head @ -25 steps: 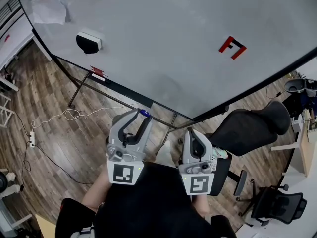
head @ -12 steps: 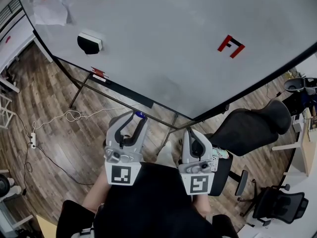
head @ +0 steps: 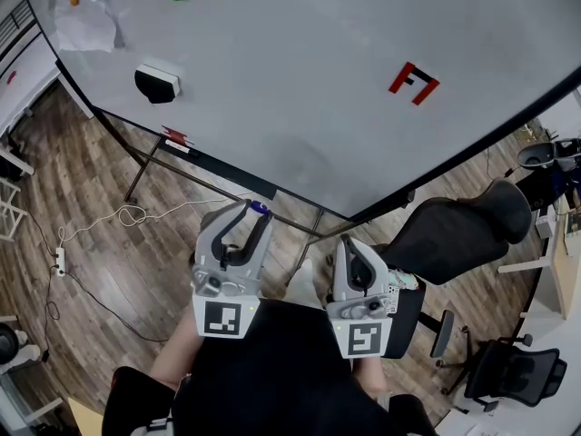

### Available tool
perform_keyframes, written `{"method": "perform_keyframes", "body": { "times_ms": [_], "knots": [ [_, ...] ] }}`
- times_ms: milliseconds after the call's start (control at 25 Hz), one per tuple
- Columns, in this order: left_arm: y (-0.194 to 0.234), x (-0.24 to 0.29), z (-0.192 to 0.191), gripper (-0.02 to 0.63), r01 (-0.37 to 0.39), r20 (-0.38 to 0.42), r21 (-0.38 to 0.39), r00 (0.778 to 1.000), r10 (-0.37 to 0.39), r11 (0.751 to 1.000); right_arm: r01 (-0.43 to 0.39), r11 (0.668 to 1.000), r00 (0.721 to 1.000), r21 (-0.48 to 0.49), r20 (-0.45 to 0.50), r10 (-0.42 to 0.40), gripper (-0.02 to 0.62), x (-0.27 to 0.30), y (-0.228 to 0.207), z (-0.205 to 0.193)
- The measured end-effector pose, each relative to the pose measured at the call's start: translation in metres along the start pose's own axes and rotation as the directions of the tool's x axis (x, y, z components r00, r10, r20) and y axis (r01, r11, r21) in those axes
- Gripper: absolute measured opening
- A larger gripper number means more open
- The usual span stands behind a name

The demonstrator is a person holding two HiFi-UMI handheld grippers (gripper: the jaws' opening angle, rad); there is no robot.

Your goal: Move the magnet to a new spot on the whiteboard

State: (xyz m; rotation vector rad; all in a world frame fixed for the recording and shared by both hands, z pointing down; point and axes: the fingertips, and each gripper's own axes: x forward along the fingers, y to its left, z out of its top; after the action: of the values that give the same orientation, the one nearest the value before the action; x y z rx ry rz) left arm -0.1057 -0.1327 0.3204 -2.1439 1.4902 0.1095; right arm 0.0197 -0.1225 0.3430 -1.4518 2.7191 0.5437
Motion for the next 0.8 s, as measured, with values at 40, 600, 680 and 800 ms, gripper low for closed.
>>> {"method": "perform_keyframes", "body": {
  "times_ms": [40,600,680,800],
  "knots": [
    [-0.001,0.002,0.0,0.129,0.005,-0.002,0.0,1.0,-0.005,1.0,0.003,1.0,1.0,0.002,-0.002,-0.003,-0.002,0.0,-0.002,-0.001],
    [-0.007,0.028,0.0,0.129,0.035,0.021,0.01,0.999,-0.035,0.999,0.039,0.999,0.999,0.012,-0.015,-0.039,-0.002,0.001,-0.023,-0.01],
    [-0.005,0.033,-0.001,0.129,0.036,0.024,0.011,0.999,-0.036,0.999,0.043,0.999,0.999,0.011,-0.013,-0.043,-0.002,0.003,-0.024,-0.01],
    [-0.005,0.038,-0.003,0.129,0.039,0.028,0.006,0.999,-0.039,0.999,0.048,0.999,0.999,0.005,-0.014,-0.048,-0.002,0.004,-0.026,-0.011]
  ]
}}
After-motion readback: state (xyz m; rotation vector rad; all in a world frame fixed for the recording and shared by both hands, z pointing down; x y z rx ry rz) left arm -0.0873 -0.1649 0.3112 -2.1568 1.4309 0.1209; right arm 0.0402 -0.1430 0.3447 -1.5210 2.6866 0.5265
